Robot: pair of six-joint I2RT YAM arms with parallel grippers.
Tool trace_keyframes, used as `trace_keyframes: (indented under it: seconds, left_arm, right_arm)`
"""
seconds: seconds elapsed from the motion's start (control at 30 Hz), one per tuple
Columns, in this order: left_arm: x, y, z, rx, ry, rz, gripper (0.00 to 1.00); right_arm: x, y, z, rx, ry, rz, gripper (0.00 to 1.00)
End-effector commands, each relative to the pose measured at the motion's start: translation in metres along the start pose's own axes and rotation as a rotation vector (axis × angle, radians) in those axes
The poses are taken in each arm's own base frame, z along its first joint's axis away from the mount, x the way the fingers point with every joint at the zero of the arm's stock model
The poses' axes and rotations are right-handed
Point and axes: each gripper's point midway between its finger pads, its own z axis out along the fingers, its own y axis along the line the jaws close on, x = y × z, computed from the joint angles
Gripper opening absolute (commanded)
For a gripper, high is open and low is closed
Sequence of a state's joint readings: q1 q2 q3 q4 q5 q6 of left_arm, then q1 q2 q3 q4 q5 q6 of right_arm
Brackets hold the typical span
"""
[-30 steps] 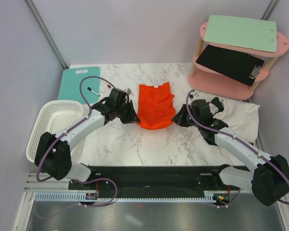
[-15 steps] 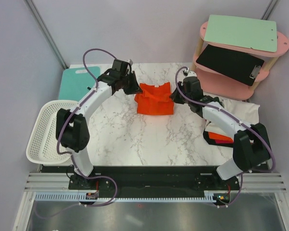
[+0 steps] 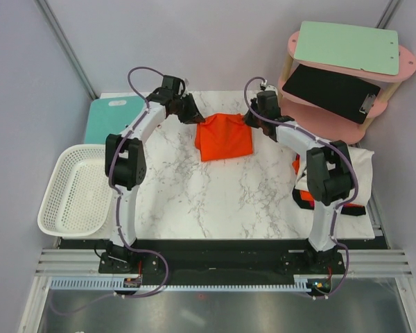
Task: Fold and stack the t-shirts
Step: Fold the tshirt
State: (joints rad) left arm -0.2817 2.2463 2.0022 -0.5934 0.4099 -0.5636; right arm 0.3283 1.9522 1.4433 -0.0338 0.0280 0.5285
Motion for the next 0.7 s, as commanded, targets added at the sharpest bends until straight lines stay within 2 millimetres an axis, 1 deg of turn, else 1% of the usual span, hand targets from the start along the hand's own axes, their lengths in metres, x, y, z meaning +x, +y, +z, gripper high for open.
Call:
trace_keyframes:
  seconds: [0.0, 0.03, 0.07, 0.1, 0.13, 0.17, 0.2, 0.23, 0.27, 0.3, 0.33, 0.37, 0.4, 0.43, 0.47, 0.5, 0.53, 0.57, 0.6, 0.63, 0.67]
  left_arm:
    - [-0.034, -0.002, 0.003, 0.086, -0.03, 0.005, 0.66]
    - [-0.036, -0.001, 0.003, 0.08, -0.036, 0.001, 0.74]
    - [-0.037, 0.002, 0.002, 0.068, -0.042, 0.007, 0.99]
    - [-0.042, -0.002, -0.007, 0.055, -0.072, 0.024, 1.0]
    - [-0.042, -0.001, -0.011, 0.047, -0.084, 0.036, 1.0]
    - [-0.035, 0.003, -0.011, 0.039, -0.085, 0.04, 1.0]
    - [-0.034, 0.007, -0.016, 0.022, -0.103, 0.041, 1.0]
    - [-0.038, -0.006, -0.035, 0.039, -0.14, 0.062, 1.0]
    - [-0.019, 0.008, -0.03, 0.022, -0.107, 0.044, 1.0]
    - [-0.022, -0.005, -0.045, 0.053, -0.148, 0.063, 1.0]
    - [-0.005, 0.005, -0.042, 0.04, -0.117, 0.047, 1.0]
    - [0.002, 0.005, -0.044, 0.041, -0.113, 0.049, 1.0]
    - [0.009, -0.002, -0.046, 0.055, -0.117, 0.07, 1.0]
    - [0.024, 0.001, -0.049, 0.049, -0.1, 0.077, 1.0]
    - [0.032, -0.002, -0.051, 0.05, -0.096, 0.09, 1.0]
    - [0.045, -0.009, -0.049, 0.05, -0.084, 0.13, 1.0]
    - [0.056, -0.01, -0.051, 0.041, -0.073, 0.149, 1.0]
    - [0.065, -0.011, -0.05, 0.03, -0.063, 0.163, 1.0]
    - [0.08, -0.016, -0.046, 0.022, -0.045, 0.182, 1.0]
    - [0.095, -0.012, -0.042, 0.005, -0.02, 0.185, 1.0]
    - [0.1, -0.014, -0.041, 0.0, -0.017, 0.195, 1.0]
  right_arm:
    - [-0.035, -0.007, 0.038, 0.026, -0.107, 0.033, 0.18]
    - [-0.045, -0.005, 0.041, 0.014, -0.151, 0.038, 0.47]
    - [-0.05, -0.004, 0.04, 0.002, -0.186, 0.035, 0.6]
    - [-0.062, 0.001, 0.03, -0.019, -0.239, 0.035, 0.76]
    - [-0.06, -0.001, 0.027, -0.035, -0.28, 0.039, 0.98]
    - [-0.063, -0.003, 0.021, -0.028, -0.295, 0.039, 0.98]
    - [-0.073, 0.0, 0.007, -0.025, -0.318, 0.03, 0.98]
    - [-0.063, -0.007, 0.003, -0.005, -0.295, 0.028, 0.98]
    - [-0.061, -0.008, -0.003, -0.002, -0.289, 0.028, 0.98]
    - [-0.054, -0.013, -0.016, 0.012, -0.277, 0.02, 0.98]
    - [-0.049, -0.016, -0.021, 0.018, -0.263, 0.02, 0.98]
    - [-0.045, -0.019, -0.029, 0.027, -0.256, 0.018, 0.98]
    - [-0.035, -0.025, -0.041, 0.04, -0.231, 0.015, 0.98]
    - [-0.03, -0.027, -0.047, 0.046, -0.216, 0.006, 0.98]
    - [-0.025, -0.032, -0.053, 0.067, -0.201, 0.001, 0.98]
    - [-0.015, -0.04, -0.064, 0.101, -0.159, -0.009, 0.98]
    - [-0.011, -0.045, -0.07, 0.128, -0.141, -0.038, 0.98]
    - [-0.009, -0.05, -0.075, 0.161, -0.127, -0.052, 0.98]
    - [0.003, -0.062, -0.086, 0.219, -0.063, -0.072, 0.98]
    - [0.005, -0.07, -0.093, 0.266, -0.052, -0.101, 0.98]
    - [0.008, -0.074, -0.098, 0.294, -0.034, -0.121, 0.98]
